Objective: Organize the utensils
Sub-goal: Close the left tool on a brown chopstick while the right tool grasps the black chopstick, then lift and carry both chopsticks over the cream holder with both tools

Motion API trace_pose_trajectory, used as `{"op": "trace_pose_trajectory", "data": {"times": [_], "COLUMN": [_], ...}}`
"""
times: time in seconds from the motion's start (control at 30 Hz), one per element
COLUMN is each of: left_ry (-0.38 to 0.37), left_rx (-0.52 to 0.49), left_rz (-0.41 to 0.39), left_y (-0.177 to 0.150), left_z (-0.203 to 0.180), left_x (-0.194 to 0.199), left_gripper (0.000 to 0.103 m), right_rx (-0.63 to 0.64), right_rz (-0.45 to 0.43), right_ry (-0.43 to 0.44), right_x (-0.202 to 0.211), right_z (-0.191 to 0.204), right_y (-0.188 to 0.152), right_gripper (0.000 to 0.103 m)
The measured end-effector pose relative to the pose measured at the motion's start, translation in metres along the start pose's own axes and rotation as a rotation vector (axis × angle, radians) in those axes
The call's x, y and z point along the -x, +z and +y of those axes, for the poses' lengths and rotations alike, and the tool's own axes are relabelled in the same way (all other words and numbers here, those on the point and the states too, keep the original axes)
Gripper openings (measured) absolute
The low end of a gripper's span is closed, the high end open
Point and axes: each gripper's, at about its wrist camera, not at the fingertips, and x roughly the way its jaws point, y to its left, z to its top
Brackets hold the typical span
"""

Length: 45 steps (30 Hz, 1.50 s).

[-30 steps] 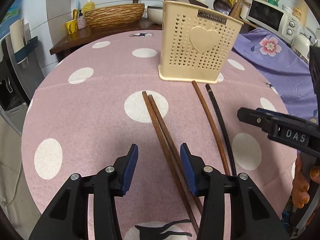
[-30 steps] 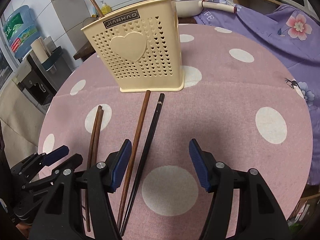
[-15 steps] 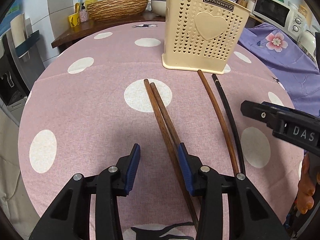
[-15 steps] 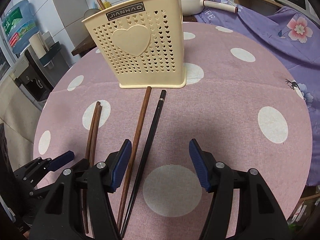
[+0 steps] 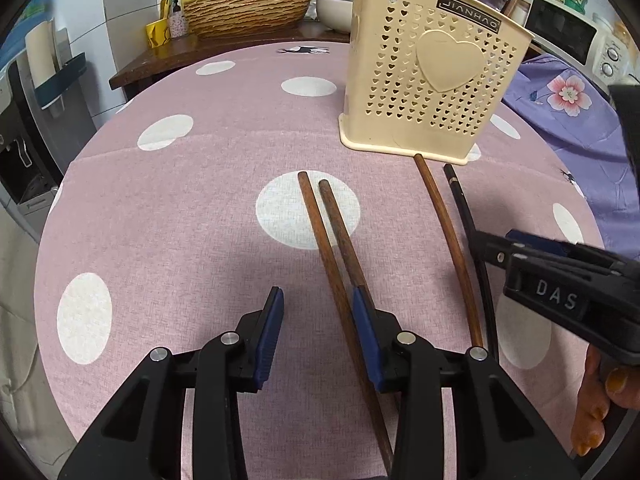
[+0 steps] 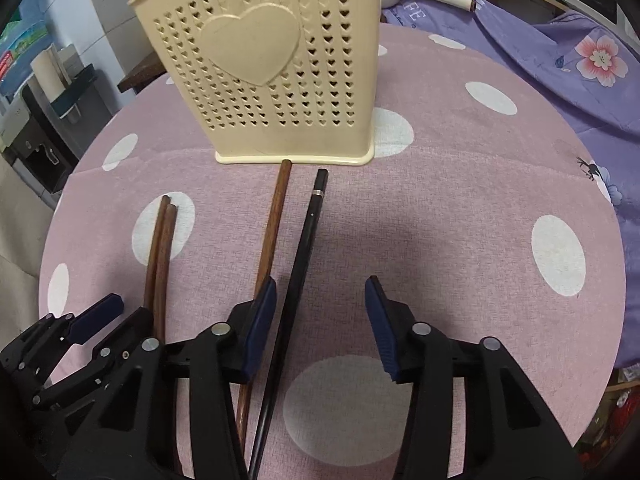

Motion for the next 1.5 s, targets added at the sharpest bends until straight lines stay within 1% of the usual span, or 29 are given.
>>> {"op": "trace_pose_trajectory", "data": {"times": [0.17,0.23,0.3,0.33,0.43,0.5,0.53,0.63,0.73,0.83,0.93,1.07,1.27,1.5], "left_ry": [0.021,0.033,0.046,0.056,0.08,0.099,0.103,0.116,0.115,0.1,0.068,0.031,-0.045,-0.111], "left_rx": [-0.009,-0.007,-0.004,-0.004,0.003,-0.001,-0.001,0.0,0.006,0.007,0.035,0.062,0.079,0.071], "left_rz": [0.002,0.005,0.008,0.01,0.011,0.01,0.009,0.005,0.003,0.002,-0.003,-0.041,-0.152,-0.272], "left_y": [0.013,0.021,0.029,0.034,0.044,0.049,0.05,0.051,0.051,0.049,0.048,0.049,0.054,0.055], "left_z": [-0.001,-0.001,-0.002,-0.002,-0.004,-0.006,-0.007,-0.009,-0.011,-0.013,-0.01,-0.005,0.0,0.007], "left_x": [-0.01,-0.015,-0.02,-0.023,-0.031,-0.034,-0.035,-0.037,-0.036,-0.034,-0.03,-0.014,0.036,0.092], "left_gripper": [0.035,0.034,0.031,0.028,0.023,0.019,0.016,0.009,0.008,0.008,0.008,0.008,0.008,0.007], "right_rx": [-0.018,-0.048,-0.086,-0.097,-0.099,-0.101,-0.104,-0.118,-0.131,-0.151,-0.176,-0.171,-0.119,-0.036], "right_rz": [0.015,0.024,0.033,0.037,0.042,0.039,0.038,0.034,0.025,0.015,0.001,-0.057,-0.178,-0.336], "right_ry": [-0.023,-0.022,-0.021,-0.025,-0.052,-0.074,-0.081,-0.084,-0.074,-0.042,0.019,0.075,0.187,0.288], "right_x": [-0.007,-0.01,-0.014,-0.016,-0.021,-0.024,-0.025,-0.026,-0.026,-0.025,-0.022,-0.005,0.042,0.115], "right_z": [0.003,0.001,-0.002,-0.002,0.003,0.006,0.006,0.007,0.004,-0.002,-0.011,-0.019,-0.028,-0.041], "right_y": [0.01,0.017,0.025,0.028,0.038,0.041,0.041,0.041,0.04,0.038,0.035,0.028,0.023,0.02], "right_gripper": [0.036,0.031,0.026,0.025,0.021,0.014,0.012,0.01,0.01,0.01,0.01,0.01,0.009,0.009]}}
